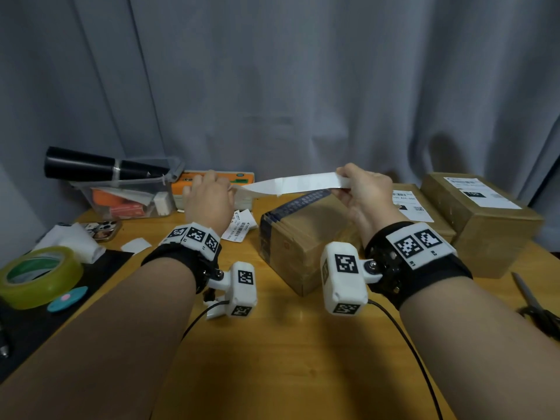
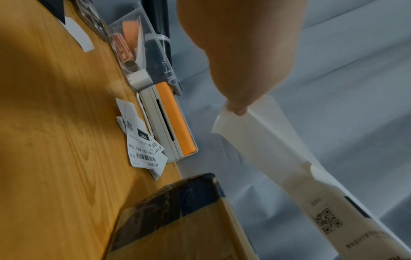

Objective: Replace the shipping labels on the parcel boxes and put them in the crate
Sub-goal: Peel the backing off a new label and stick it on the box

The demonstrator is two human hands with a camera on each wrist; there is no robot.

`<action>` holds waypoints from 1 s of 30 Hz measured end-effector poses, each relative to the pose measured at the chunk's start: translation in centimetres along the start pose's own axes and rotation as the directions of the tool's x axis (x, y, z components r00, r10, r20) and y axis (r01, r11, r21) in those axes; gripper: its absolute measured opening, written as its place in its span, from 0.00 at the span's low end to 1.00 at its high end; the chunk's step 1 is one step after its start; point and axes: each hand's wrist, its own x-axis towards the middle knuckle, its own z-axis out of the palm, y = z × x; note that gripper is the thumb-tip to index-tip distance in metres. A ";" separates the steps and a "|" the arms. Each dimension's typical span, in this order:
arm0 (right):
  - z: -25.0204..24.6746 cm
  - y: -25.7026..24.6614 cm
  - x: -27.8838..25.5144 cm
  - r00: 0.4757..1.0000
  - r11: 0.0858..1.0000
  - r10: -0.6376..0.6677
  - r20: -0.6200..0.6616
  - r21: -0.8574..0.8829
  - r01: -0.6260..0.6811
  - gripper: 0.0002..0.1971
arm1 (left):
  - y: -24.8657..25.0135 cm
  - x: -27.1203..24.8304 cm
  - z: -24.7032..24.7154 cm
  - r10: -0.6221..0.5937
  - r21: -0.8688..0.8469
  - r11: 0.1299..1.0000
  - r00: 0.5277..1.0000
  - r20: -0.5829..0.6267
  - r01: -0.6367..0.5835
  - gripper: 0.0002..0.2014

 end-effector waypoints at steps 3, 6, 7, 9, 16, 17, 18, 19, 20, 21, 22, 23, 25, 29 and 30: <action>-0.1 -0.1 0.0 1.000 1.000 0.001 0.006 -0.008 -0.001 0.10 | -0.2 -0.1 -0.1 0.013 0.004 1.000 1.000 -0.015 -0.013 0.14; 0.0 -0.2 0.1 1.000 1.000 -0.008 -0.002 -0.026 0.008 0.14 | -0.3 -0.1 -0.1 0.014 0.008 1.000 1.000 -0.018 -0.014 0.14; 0.0 -0.3 0.1 1.000 0.999 -0.012 -0.005 -0.031 0.012 0.14 | -0.4 -0.1 -0.2 0.014 0.011 1.000 1.000 -0.019 -0.014 0.14; 0.0 -0.3 0.1 1.000 0.999 -0.016 -0.008 -0.030 0.016 0.13 | -0.5 0.0 -0.3 0.013 0.010 1.000 1.000 -0.021 -0.012 0.14; -0.2 0.0 0.2 1.000 0.999 -0.025 -0.009 -0.030 0.025 0.11 | -1.0 -0.3 -0.2 0.014 0.032 0.999 1.000 -0.012 -0.014 0.13; -0.1 0.0 0.3 1.000 0.999 -0.028 -0.009 -0.030 0.027 0.10 | -1.1 -0.3 -0.3 0.006 0.031 1.000 1.000 -0.005 -0.005 0.13; -0.1 0.1 0.3 1.000 0.999 -0.029 -0.009 -0.030 0.029 0.10 | -1.1 -0.4 -0.4 0.000 0.028 1.000 1.000 -0.001 0.000 0.13; 0.0 0.2 0.2 1.000 0.999 -0.029 -0.008 -0.029 0.029 0.11 | -0.9 -0.3 -0.5 -0.001 0.029 1.000 1.000 0.001 0.001 0.13; 0.1 0.3 0.2 1.000 0.999 -0.029 -0.010 -0.031 0.028 0.11 | -0.7 -0.3 -0.6 -0.001 0.033 0.999 1.000 0.003 0.001 0.14; 0.2 0.3 0.1 0.999 0.999 -0.028 -0.019 -0.029 0.027 0.11 | -0.5 -0.3 -0.8 -0.012 0.039 0.999 1.000 0.012 0.011 0.13; 0.1 0.2 0.1 0.999 0.999 -0.036 -0.031 -0.017 0.035 0.09 | -0.8 -0.3 -0.8 -0.050 0.046 0.998 0.998 0.042 0.048 0.13; -0.2 -0.2 0.1 0.997 0.999 -0.049 -0.052 0.019 0.050 0.05 | -1.5 -0.4 -0.9 -0.125 0.056 0.991 0.987 0.096 0.120 0.13; -1.4 -1.3 0.9 0.988 0.991 -0.097 -0.119 0.076 0.107 0.09 | -4.0 -0.8 -0.8 -0.278 0.096 0.960 0.928 0.248 0.262 0.12; -3.2 -2.4 1.7 0.989 0.990 -0.142 -0.047 -0.022 0.141 0.10 | -6.3 -1.2 -0.3 -0.213 -0.075 0.960 0.879 0.426 0.269 0.10; -3.0 -2.2 1.5 0.992 0.992 -0.123 -0.003 -0.036 0.123 0.09 | -5.8 -1.2 -0.3 -0.181 -0.153 0.950 0.882 0.435 0.271 0.10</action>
